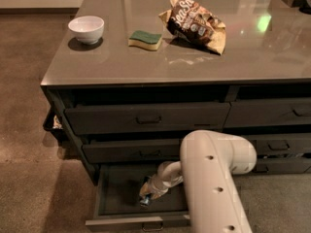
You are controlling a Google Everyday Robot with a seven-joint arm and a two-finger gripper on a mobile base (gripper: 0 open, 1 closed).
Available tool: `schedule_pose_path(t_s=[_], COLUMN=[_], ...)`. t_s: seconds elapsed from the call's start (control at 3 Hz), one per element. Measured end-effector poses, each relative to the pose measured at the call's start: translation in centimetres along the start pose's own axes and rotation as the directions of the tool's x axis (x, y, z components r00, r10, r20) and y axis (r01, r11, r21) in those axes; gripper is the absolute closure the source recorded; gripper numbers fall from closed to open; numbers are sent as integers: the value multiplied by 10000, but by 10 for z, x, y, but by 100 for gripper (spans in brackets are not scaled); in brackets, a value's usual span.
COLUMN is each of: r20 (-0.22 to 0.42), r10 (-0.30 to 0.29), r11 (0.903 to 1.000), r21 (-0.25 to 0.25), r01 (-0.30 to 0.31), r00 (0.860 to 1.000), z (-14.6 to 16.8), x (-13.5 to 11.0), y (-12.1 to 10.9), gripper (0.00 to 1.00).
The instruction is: Pick redbull can from bottom drawer and place on counter
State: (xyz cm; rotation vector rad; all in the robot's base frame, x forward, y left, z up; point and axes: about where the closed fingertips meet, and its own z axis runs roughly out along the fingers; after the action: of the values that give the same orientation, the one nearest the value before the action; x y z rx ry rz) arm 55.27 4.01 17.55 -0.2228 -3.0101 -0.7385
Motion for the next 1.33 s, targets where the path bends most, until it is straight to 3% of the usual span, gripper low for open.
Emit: schedule_pose_path(t_s=[0.33,0.67,1.0,1.33], r20=[-31,-344,-833,-1039], r10=[-858,-2170,-3483,-4689], r11=[9960,9760,9367,8762], r21=[-260,-248,81,705], r01=[857,2162,3502,4768], r00=[9963,9756,9337,8771], z=[-40,-78,-124,-180], x=[13,18,29,38], y=[-9,-15,-31,-47], gripper=[100,100,100,100])
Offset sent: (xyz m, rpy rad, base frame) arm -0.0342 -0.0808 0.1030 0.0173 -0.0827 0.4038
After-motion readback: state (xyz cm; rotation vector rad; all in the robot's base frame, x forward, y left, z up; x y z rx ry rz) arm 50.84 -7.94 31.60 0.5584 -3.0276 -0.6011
